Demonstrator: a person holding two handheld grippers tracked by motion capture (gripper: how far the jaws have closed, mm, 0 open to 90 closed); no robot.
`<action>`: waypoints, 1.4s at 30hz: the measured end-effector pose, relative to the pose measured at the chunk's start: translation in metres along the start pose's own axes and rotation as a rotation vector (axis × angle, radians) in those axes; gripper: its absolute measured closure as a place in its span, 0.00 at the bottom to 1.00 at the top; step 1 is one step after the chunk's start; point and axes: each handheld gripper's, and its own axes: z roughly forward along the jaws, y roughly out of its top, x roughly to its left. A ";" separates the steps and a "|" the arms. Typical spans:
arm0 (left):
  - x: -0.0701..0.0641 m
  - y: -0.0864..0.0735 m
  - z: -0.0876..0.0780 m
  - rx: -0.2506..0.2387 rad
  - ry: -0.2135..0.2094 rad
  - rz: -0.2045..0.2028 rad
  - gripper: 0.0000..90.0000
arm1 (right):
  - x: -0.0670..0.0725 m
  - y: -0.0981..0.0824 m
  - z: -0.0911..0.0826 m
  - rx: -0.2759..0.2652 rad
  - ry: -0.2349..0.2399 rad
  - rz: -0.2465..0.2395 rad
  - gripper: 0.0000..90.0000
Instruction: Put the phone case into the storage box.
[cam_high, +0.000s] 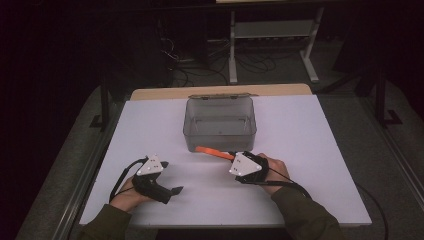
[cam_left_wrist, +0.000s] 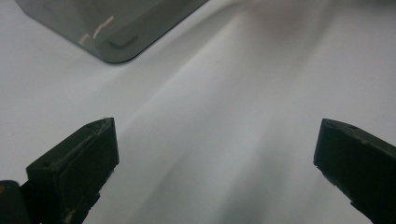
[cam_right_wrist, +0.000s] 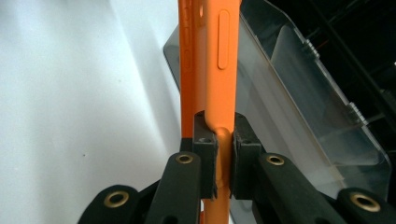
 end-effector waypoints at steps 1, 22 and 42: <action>0.000 0.000 0.000 0.000 0.000 0.000 0.00 | -0.001 0.000 0.000 0.002 0.007 0.008 0.91; 0.000 0.000 0.000 -0.002 0.002 -0.001 0.00 | -0.021 -0.008 0.001 -0.008 0.122 0.258 0.91; 0.000 0.000 0.000 0.001 0.002 0.000 0.00 | -0.037 -0.017 0.002 -0.006 0.231 0.491 0.91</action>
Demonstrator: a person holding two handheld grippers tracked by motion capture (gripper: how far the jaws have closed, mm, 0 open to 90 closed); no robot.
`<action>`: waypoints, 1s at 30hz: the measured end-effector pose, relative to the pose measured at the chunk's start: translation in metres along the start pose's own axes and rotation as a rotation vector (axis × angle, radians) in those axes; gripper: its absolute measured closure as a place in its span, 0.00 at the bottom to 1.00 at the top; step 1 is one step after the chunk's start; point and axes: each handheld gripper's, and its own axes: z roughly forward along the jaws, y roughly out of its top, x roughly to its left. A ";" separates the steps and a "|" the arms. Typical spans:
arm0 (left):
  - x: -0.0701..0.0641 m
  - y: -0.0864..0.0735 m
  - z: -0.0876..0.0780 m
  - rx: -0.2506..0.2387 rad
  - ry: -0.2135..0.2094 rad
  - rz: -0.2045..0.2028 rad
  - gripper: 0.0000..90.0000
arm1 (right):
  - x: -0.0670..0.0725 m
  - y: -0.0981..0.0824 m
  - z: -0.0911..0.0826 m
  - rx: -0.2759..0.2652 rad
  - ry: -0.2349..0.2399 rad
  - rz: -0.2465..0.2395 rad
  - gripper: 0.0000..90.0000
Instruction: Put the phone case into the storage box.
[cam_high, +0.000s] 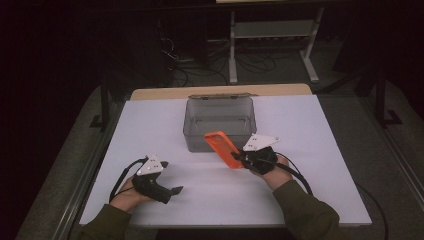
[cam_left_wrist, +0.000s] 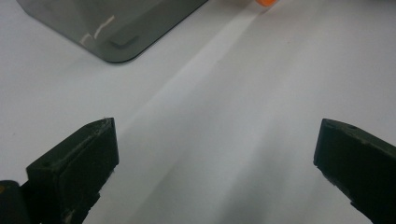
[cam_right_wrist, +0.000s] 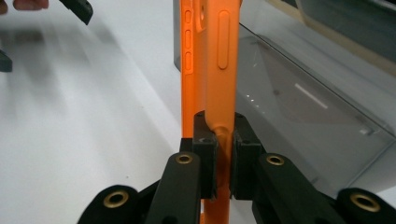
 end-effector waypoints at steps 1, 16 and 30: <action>0.000 0.000 0.000 0.000 0.001 -0.001 0.00 | -0.001 0.000 0.000 0.000 0.002 0.010 0.91; -0.001 0.000 0.000 0.002 0.000 0.001 0.00 | -0.009 -0.001 -0.004 0.005 0.043 0.105 0.91; -0.001 0.000 0.001 -0.003 0.004 0.007 0.00 | -0.012 0.010 -0.013 0.015 0.040 0.107 0.91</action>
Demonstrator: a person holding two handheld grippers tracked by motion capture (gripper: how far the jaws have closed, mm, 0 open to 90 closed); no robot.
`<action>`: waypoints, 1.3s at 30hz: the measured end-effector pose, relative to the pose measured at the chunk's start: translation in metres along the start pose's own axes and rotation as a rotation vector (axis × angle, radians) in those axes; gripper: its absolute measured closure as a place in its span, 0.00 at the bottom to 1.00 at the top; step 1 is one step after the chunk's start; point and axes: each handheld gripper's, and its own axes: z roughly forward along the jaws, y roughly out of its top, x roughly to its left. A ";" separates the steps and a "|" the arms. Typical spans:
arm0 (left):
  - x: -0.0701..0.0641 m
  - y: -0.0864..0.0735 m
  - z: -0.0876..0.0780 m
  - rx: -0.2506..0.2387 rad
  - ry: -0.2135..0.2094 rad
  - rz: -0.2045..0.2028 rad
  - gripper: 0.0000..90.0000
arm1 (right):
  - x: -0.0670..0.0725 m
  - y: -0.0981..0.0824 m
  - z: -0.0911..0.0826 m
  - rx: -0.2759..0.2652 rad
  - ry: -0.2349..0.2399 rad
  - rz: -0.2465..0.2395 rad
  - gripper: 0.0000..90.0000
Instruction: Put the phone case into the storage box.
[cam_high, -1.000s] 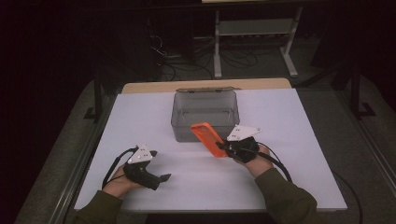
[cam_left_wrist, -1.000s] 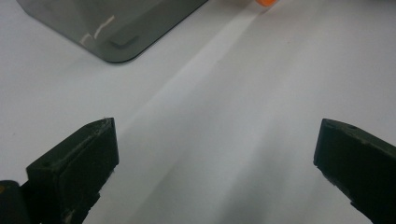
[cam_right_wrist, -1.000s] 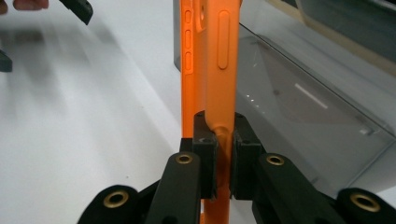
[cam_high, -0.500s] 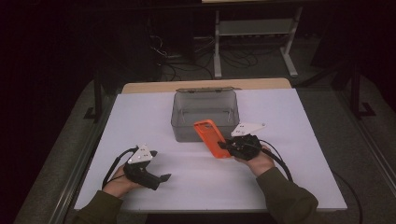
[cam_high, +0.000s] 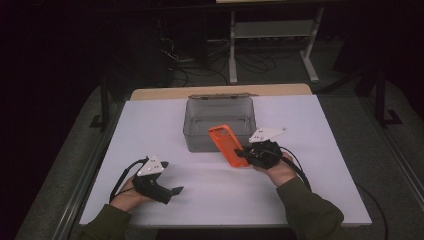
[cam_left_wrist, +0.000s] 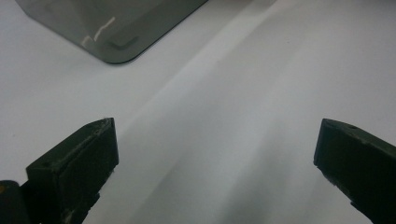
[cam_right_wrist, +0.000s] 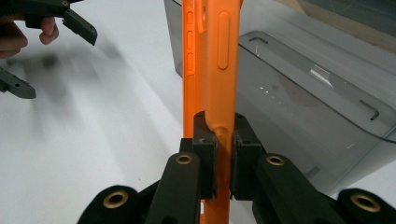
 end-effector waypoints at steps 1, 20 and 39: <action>0.000 0.000 0.000 0.001 0.000 -0.001 0.00 | 0.000 0.001 -0.001 0.000 0.002 0.000 0.91; 0.001 0.001 -0.001 0.002 0.012 -0.002 0.00 | -0.007 0.023 -0.013 -0.008 0.002 0.009 0.91; 0.000 0.001 -0.001 -0.006 0.015 -0.009 0.00 | -0.017 0.045 -0.021 -0.025 -0.011 0.021 0.91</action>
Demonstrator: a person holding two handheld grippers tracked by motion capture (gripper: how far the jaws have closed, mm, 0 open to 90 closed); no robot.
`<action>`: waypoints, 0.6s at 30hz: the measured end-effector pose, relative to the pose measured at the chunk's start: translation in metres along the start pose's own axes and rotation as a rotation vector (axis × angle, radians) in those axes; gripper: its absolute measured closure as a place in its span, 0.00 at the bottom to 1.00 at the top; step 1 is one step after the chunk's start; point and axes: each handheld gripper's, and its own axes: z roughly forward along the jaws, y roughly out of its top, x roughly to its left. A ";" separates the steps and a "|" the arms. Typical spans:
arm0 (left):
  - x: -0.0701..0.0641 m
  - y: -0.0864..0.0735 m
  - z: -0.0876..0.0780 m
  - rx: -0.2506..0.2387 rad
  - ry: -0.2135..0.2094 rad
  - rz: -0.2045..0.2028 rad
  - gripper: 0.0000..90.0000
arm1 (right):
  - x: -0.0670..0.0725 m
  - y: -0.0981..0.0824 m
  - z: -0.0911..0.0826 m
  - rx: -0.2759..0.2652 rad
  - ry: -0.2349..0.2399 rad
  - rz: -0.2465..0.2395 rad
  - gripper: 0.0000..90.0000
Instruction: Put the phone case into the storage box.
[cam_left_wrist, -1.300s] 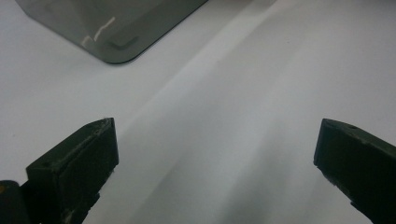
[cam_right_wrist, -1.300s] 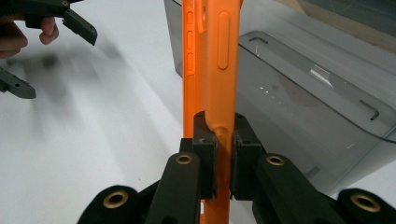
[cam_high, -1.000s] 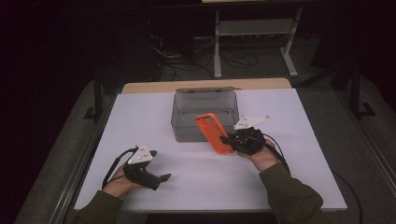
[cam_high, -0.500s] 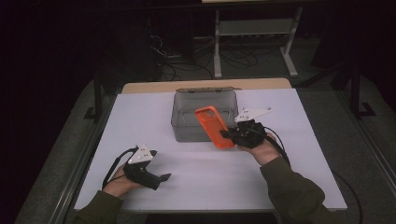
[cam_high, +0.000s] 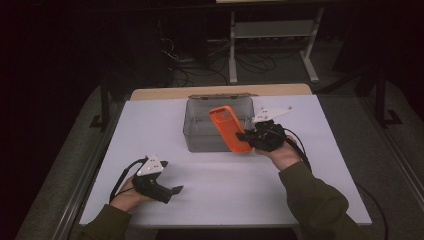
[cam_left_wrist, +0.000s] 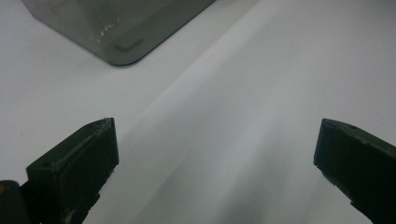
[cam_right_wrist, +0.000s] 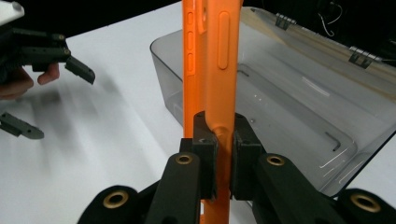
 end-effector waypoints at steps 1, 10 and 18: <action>0.000 0.000 0.000 0.001 0.000 0.002 0.00 | 0.000 0.001 -0.001 0.001 -0.001 0.003 0.91; 0.000 0.000 0.000 0.000 0.000 0.012 0.00 | -0.007 0.013 -0.001 0.003 -0.014 0.009 0.91; 0.000 0.000 -0.001 -0.002 0.004 0.013 0.00 | -0.016 0.023 0.001 0.005 -0.031 0.022 0.91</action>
